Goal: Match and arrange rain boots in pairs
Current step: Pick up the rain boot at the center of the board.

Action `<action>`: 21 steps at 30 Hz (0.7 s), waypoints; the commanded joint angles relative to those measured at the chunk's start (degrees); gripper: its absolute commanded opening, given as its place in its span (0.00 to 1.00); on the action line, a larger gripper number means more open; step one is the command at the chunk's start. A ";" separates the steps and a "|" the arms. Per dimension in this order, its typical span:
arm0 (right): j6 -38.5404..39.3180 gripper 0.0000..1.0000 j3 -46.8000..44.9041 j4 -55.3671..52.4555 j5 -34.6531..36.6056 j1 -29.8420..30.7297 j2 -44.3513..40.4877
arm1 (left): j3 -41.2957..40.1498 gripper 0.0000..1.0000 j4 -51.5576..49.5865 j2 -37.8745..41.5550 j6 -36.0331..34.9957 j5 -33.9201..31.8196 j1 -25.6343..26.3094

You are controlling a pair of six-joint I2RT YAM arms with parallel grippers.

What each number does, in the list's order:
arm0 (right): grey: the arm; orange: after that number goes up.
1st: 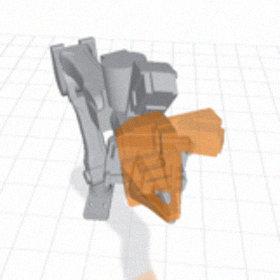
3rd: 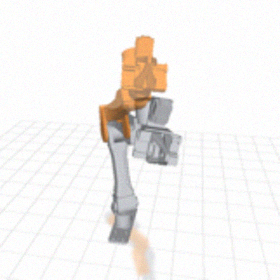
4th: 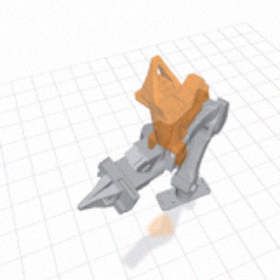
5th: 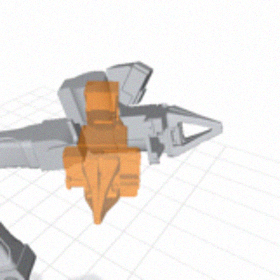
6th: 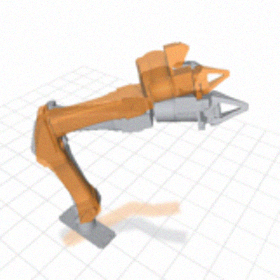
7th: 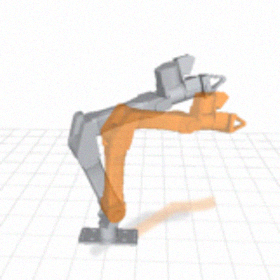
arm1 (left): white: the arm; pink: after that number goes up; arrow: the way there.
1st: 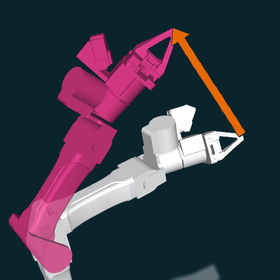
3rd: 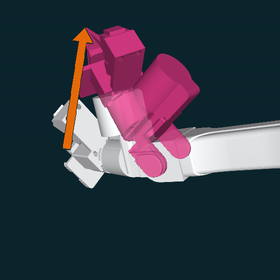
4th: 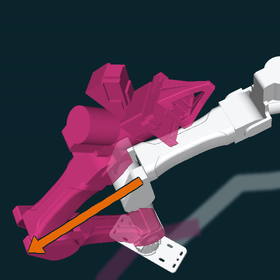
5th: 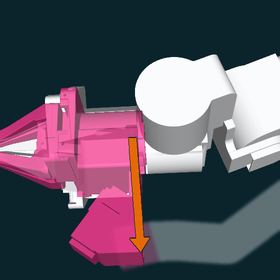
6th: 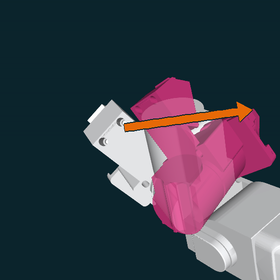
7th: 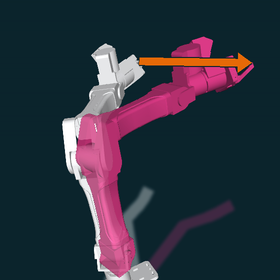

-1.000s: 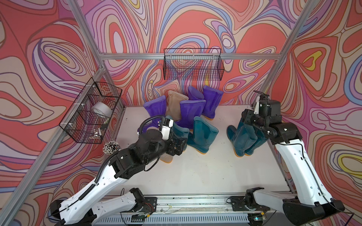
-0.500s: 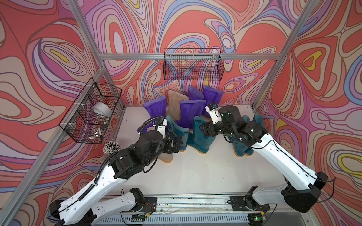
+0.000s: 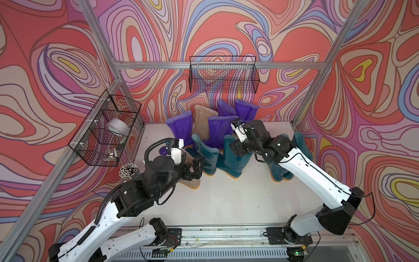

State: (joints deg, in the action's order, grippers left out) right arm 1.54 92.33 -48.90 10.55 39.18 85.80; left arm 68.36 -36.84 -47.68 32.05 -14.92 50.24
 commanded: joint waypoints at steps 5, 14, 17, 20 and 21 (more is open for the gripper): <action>4.36 0.85 1.76 -2.47 2.46 0.02 3.35 | 1.42 0.98 -0.94 -2.63 -1.95 3.48 -0.22; 7.33 0.89 -1.04 2.96 3.37 -1.38 3.16 | 1.26 0.99 -0.82 -2.74 -3.11 4.28 -0.18; 7.38 0.88 -0.13 1.91 -1.85 -2.94 4.83 | 1.32 0.99 -0.69 -3.03 -3.23 4.37 -0.18; 7.68 0.86 1.22 -0.49 -5.70 -2.97 6.40 | 1.25 0.99 -0.82 -2.95 -3.40 4.25 -0.22; 7.69 0.86 1.58 -1.28 -5.88 -3.03 6.78 | 1.34 0.99 -0.94 -2.94 -3.40 4.05 -0.22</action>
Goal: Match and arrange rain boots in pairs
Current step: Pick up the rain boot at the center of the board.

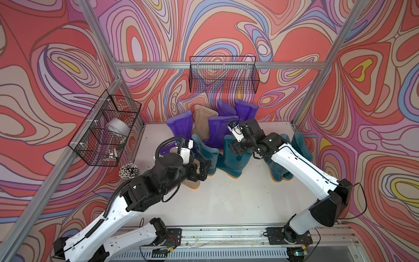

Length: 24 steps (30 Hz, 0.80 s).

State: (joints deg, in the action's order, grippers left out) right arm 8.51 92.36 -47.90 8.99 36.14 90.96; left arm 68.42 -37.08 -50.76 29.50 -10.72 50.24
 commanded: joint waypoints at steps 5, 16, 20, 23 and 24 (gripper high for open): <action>-0.45 0.80 2.73 -4.77 -5.01 0.03 3.28 | 1.19 0.99 -0.86 0.31 -1.37 -0.61 -0.23; -7.63 0.12 0.59 -6.50 -9.07 -0.01 -1.56 | 0.66 0.99 -0.63 0.91 -1.72 -1.31 -0.18; -11.89 0.00 -1.63 -6.34 -4.31 0.02 -5.31 | -0.15 0.99 0.20 1.83 -2.18 -1.63 -0.20; -15.38 0.00 -1.79 -7.81 0.22 0.06 -8.87 | -0.20 0.99 0.43 1.85 -2.43 -1.80 -0.22; -16.81 0.00 -1.17 -9.24 2.39 0.07 -9.70 | -0.22 0.99 0.46 1.86 -2.47 -1.54 -0.22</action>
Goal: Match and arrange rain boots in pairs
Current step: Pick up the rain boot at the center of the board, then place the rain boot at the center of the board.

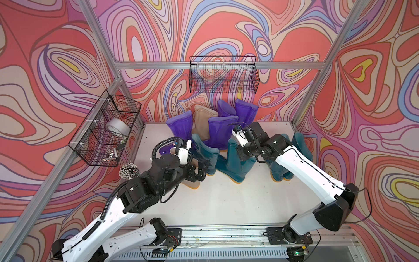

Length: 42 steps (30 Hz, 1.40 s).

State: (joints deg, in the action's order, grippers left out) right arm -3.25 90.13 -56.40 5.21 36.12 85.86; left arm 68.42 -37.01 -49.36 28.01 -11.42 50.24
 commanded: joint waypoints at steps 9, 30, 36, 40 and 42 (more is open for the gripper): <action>-14.19 0.00 4.88 -9.15 25.14 0.04 -5.78 | -0.80 0.99 2.68 0.23 -0.35 1.07 -0.19; -20.84 0.00 -0.01 -3.54 30.59 -9.48 -2.05 | -0.79 0.99 2.96 0.89 -1.65 0.42 -0.22; -24.00 0.00 -2.28 -2.84 28.50 -9.42 -3.45 | -0.83 0.99 3.57 -0.12 -1.14 1.21 -0.18; -25.49 0.00 -3.23 -3.62 28.74 -9.37 -4.69 | -0.84 0.99 3.54 -0.03 -1.13 1.27 -0.22; -24.84 0.00 -4.14 -2.59 28.77 -9.37 -5.88 | -0.62 0.99 3.27 -0.03 -1.03 1.22 -0.22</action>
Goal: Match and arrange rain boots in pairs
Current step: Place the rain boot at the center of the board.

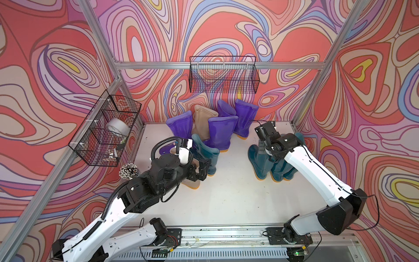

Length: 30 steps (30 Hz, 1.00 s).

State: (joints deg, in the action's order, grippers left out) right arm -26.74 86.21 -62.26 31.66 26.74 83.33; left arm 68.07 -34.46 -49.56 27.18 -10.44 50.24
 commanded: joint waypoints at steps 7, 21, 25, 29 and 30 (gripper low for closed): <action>-1.06 0.00 -0.55 2.81 2.73 0.04 -5.41 | 0.13 0.99 0.88 -0.67 0.11 0.61 -0.21; -0.53 0.00 -4.79 5.00 -0.99 -0.02 -6.34 | 1.07 0.99 0.71 -2.59 0.58 0.86 -0.18; 0.11 0.00 -5.18 5.08 -0.10 0.06 -5.20 | 1.36 0.99 0.42 -2.75 0.67 0.85 -0.19; 2.49 0.39 -2.48 3.73 0.76 -0.02 -5.61 | 1.78 0.99 -0.20 -2.85 0.43 0.42 -0.20; 3.88 0.45 -1.49 3.85 0.37 -0.02 -5.88 | 2.03 0.99 -0.42 -2.91 0.17 0.25 -0.16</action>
State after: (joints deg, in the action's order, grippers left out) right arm -25.12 82.00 -60.01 30.17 26.74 78.22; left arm 68.29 -34.41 -52.29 27.22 -10.04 50.24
